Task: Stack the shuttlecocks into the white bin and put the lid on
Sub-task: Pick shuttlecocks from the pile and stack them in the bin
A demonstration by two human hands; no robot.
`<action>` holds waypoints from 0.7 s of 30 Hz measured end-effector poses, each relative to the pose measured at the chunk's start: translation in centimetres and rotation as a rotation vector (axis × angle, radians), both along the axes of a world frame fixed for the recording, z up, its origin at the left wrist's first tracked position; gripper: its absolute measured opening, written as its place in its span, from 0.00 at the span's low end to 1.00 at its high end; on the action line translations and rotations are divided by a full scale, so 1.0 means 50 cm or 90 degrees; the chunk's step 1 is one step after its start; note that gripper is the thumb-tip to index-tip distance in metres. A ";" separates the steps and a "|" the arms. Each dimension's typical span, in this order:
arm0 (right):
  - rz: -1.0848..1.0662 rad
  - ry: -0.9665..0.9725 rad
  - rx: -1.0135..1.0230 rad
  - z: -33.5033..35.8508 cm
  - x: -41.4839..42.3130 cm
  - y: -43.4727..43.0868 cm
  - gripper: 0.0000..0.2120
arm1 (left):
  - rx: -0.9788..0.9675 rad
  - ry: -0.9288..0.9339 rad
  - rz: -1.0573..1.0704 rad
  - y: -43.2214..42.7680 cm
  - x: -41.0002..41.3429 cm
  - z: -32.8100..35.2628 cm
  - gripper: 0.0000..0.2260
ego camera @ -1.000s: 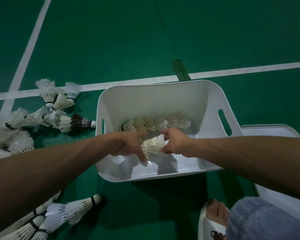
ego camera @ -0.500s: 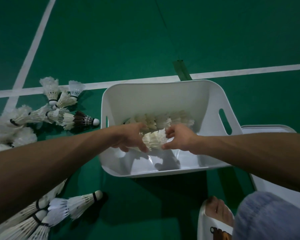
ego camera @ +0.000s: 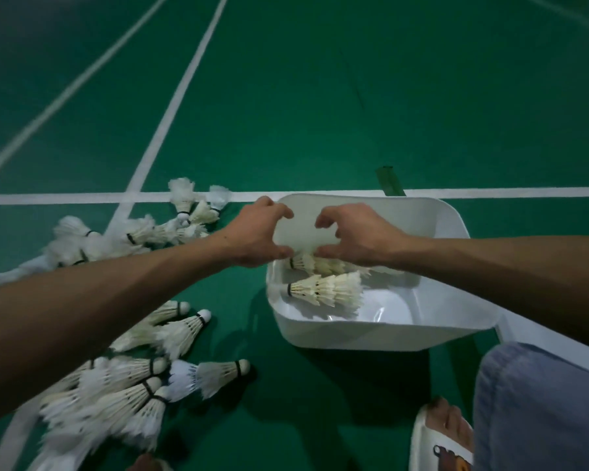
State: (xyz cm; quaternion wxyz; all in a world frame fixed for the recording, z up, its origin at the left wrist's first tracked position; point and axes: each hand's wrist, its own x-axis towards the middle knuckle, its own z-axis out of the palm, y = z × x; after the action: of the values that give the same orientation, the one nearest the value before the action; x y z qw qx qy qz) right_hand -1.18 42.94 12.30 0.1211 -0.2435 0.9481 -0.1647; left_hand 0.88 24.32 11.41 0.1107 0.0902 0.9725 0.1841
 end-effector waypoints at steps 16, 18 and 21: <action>0.194 -0.054 0.008 -0.090 0.059 -0.380 0.24 | -0.045 -0.159 0.231 -0.379 0.147 -0.120 0.29; 0.237 -0.095 0.023 -0.120 0.071 -0.402 0.24 | -0.018 -0.187 0.248 -0.407 0.160 -0.153 0.29; 0.314 -0.144 0.045 -0.164 0.091 -0.434 0.22 | 0.083 -0.208 0.277 -0.428 0.174 -0.192 0.29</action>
State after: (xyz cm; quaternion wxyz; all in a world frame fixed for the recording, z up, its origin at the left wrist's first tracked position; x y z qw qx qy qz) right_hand 3.36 21.22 4.10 0.2714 -0.4424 0.8458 -0.1232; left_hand 9.58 2.91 1.80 0.2178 -0.1443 0.9243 0.2782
